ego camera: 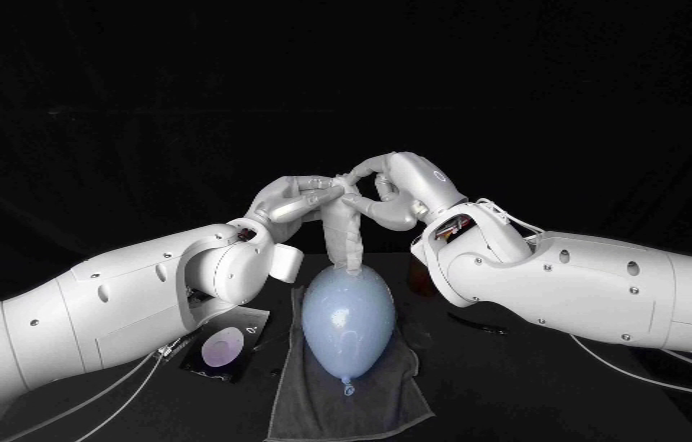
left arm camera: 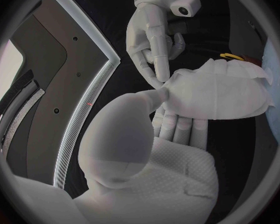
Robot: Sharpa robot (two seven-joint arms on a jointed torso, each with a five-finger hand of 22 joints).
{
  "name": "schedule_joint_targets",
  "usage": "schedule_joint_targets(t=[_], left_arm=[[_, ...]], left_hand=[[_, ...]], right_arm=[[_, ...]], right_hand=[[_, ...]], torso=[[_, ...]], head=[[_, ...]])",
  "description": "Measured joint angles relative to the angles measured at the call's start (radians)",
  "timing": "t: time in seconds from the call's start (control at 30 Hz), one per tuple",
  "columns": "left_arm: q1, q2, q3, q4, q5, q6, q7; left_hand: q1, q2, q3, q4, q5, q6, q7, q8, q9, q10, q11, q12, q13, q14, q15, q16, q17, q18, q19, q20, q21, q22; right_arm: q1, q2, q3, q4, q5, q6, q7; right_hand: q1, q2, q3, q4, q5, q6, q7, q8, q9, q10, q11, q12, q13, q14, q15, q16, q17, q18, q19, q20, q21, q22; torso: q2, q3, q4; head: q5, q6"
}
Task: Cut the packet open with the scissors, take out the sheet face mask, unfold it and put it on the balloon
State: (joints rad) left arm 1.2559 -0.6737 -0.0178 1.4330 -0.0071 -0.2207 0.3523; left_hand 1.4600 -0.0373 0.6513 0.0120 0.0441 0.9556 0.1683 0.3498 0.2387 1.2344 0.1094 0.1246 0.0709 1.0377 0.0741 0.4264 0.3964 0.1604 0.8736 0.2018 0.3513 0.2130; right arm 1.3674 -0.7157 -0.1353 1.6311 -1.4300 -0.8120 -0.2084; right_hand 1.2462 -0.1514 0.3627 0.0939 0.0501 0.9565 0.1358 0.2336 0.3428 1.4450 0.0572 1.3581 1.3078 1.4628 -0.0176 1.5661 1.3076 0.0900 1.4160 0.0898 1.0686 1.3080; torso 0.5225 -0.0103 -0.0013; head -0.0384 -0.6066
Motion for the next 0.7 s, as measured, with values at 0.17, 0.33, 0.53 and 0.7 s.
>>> schedule_joint_targets(t=[0.17,0.33,0.53,0.7], left_arm=[[0.0,0.0,-0.001,0.002,0.001,-0.001,-0.004],[-0.001,-0.001,-0.001,0.004,0.001,-0.001,-0.007],[-0.001,-0.001,-0.002,0.006,0.002,0.0,-0.011],[-0.002,-0.002,-0.002,0.008,0.001,0.0,-0.013]], left_hand=[[0.0,0.0,0.0,0.0,0.0,0.0,0.0,0.0,0.0,0.0,0.0,0.0,0.0,0.0,0.0,0.0,0.0,0.0,0.0,0.0,0.001,0.002],[0.0,0.0,0.0,0.0,0.0,0.002,-0.002,0.0,0.003,0.0,0.0,0.0,0.0,0.0,0.0,0.0,0.0,0.0,0.0,0.0,0.004,0.004],[-0.002,-0.003,-0.004,-0.004,0.0,0.005,-0.006,0.0,0.003,0.0,0.0,0.0,0.0,-0.011,0.0,-0.001,-0.002,0.0,-0.007,0.0,0.011,0.009],[-0.003,-0.003,-0.007,-0.007,0.0,0.005,-0.006,0.0,0.003,0.0,0.0,0.0,0.0,-0.011,0.0,-0.001,-0.002,0.0,-0.007,0.0,0.011,0.01]], right_arm=[[-0.001,0.004,0.001,-0.005,-0.018,-0.003,-0.013],[-0.003,0.008,0.001,-0.008,-0.033,-0.009,-0.026],[-0.004,0.013,0.002,-0.011,-0.047,-0.017,-0.04],[-0.004,0.016,0.002,-0.013,-0.056,-0.021,-0.052]], right_hand=[[0.007,-0.006,-0.004,0.004,0.0,0.026,-0.008,0.016,0.003,-0.004,-0.004,0.0,0.0,0.0,0.0,-0.003,0.001,0.0,0.0,0.0,0.0,0.0],[0.024,0.0,-0.004,0.004,0.0,0.043,-0.016,0.029,0.008,-0.003,-0.011,0.0,0.0,0.0,0.0,-0.003,0.0,-0.005,-0.004,-0.004,0.003,-0.001],[0.053,0.017,-0.004,0.004,0.0,0.079,-0.034,0.06,0.014,0.002,-0.027,0.0,0.0,0.003,-0.012,0.001,0.0,-0.006,0.003,-0.01,0.017,-0.001],[0.081,0.024,0.012,-0.009,0.0,0.096,-0.051,0.084,0.019,0.005,-0.038,0.004,0.0,0.002,-0.024,0.001,0.0,-0.006,0.007,-0.022,0.024,0.0]], torso=[[0.0,0.0,-0.0001],[0.0,0.0,0.0001],[0.0,-0.0006,0.0001],[0.0,-0.0007,0.0001]], head=[[0.0,-0.001],[0.0,-0.001],[0.0,-0.001],[0.002,-0.001]])
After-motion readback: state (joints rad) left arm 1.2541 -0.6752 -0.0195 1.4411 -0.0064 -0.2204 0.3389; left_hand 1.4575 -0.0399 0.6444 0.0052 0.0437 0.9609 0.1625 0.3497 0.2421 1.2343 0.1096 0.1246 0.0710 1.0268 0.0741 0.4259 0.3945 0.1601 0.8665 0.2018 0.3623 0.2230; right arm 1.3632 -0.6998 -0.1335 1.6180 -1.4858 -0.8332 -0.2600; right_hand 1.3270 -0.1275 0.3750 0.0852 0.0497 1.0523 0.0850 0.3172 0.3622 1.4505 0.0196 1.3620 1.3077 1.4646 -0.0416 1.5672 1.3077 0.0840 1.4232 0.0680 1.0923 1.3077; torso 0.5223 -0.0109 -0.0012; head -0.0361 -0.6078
